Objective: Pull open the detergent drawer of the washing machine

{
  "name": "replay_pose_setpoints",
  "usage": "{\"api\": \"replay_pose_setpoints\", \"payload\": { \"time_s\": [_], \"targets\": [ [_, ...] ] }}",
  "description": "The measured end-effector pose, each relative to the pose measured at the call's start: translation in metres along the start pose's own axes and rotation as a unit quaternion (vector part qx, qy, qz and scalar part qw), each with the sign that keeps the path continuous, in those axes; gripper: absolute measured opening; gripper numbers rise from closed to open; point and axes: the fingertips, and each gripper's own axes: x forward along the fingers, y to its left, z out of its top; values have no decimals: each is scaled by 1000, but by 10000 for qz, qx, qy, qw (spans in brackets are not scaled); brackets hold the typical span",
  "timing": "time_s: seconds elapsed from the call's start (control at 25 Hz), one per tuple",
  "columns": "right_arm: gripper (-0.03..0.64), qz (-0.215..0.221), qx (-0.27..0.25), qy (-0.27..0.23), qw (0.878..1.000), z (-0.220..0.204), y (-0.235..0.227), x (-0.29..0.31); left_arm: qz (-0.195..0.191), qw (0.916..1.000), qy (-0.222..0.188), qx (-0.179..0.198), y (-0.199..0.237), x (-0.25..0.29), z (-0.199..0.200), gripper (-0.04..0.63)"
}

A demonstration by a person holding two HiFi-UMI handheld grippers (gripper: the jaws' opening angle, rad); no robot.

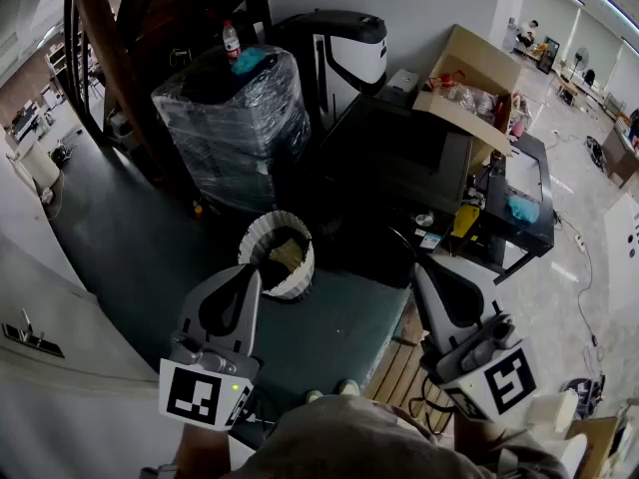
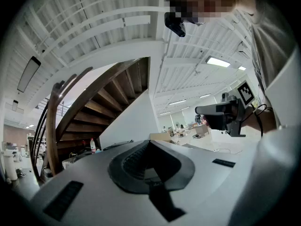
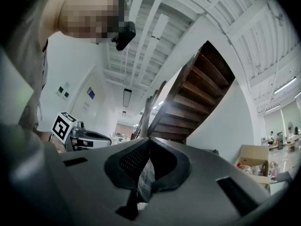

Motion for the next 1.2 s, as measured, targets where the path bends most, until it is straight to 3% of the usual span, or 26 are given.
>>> {"api": "replay_pose_setpoints", "payload": {
  "time_s": [0.28, 0.52, 0.68, 0.72, 0.8, 1.0, 1.2],
  "targets": [
    [31, -64, 126, -98, 9999, 0, -11, -10, 12, 9999, 103, 13, -9, 3, -5, 15],
    [31, -70, -16, 193, 9998, -18, -24, -18, -17, 9998, 181, -29, -18, 12, -8, 15],
    [31, -28, -20, 213, 9998, -21, -36, -22, 84, 9993, 139, -329, -25, 22, -6, 17],
    [31, -28, -3, 201, 9998, -22, -39, -24, 150, 9989, 154, -423, -26, 26, -8, 36],
    [31, -56, 17, 222, 9997, -27, -47, -28, 251, 9982, 197, -509, -29, 33, -12, 288],
    [31, -41, 38, 355, 9994, -42, -57, -33, 480, 9976, 304, -391, -26, 42, -22, 361],
    [31, -15, 130, 261, 9996, -45, -64, -29, 413, 9954, 338, -800, -19, 55, -32, 377]
  ]
}}
